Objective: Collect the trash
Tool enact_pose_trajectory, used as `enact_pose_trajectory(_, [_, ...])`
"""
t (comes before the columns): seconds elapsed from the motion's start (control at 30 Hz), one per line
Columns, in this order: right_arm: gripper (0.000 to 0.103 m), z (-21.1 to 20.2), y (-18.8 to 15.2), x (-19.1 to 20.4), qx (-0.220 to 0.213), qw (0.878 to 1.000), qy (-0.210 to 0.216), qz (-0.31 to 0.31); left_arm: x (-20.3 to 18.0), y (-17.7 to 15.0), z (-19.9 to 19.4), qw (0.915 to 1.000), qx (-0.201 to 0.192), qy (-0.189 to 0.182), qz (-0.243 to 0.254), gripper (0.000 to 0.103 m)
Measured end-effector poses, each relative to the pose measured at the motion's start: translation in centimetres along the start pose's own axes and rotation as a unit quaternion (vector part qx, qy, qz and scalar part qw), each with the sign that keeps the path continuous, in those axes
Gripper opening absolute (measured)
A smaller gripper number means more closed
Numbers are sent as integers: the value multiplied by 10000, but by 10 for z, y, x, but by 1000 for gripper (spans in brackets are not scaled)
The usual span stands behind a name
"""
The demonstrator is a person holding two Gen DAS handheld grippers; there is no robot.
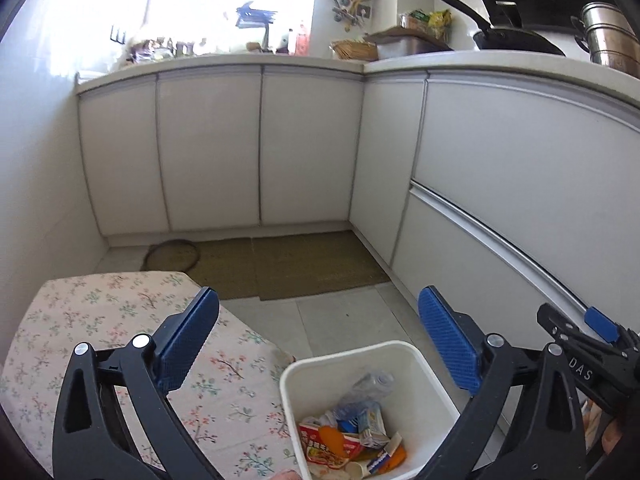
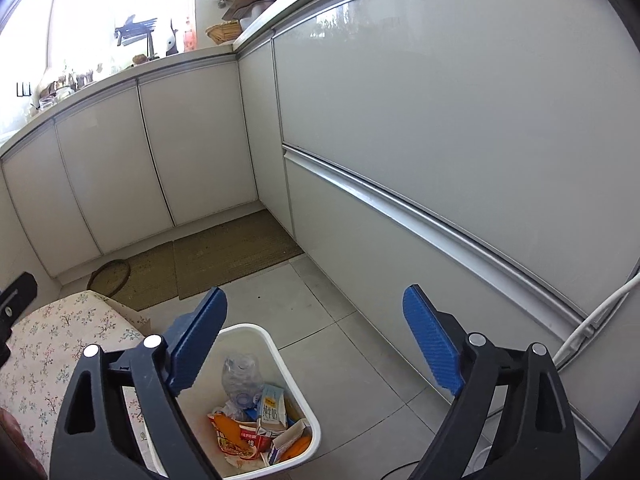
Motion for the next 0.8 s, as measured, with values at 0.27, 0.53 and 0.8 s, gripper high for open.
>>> enact_pose_trajectory(0.27, [96, -51, 2, 23, -194, 9991, 329, 183, 22, 22, -60, 9985, -474, 279, 6, 96])
enact_pose_trajectory(0.53, [96, -106, -4, 43, -575, 9966, 520, 265, 56, 2, -84, 9968, -146, 774, -168, 96])
enact_pose_trajectory(0.8, [96, -126, -18, 72, -366, 9963, 775, 43, 78, -16, -106, 9946, 134, 970, -331, 96])
Point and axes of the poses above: each gripper's, at about its wrist camera, not at the fingertips, and z roughly the way its jaws point, x to its left, y to its top, the point moved 7 cm from there along z, roughly the way its jaws point, and after that the axes turned 9 degrees about -y, right-handed, at the moved point
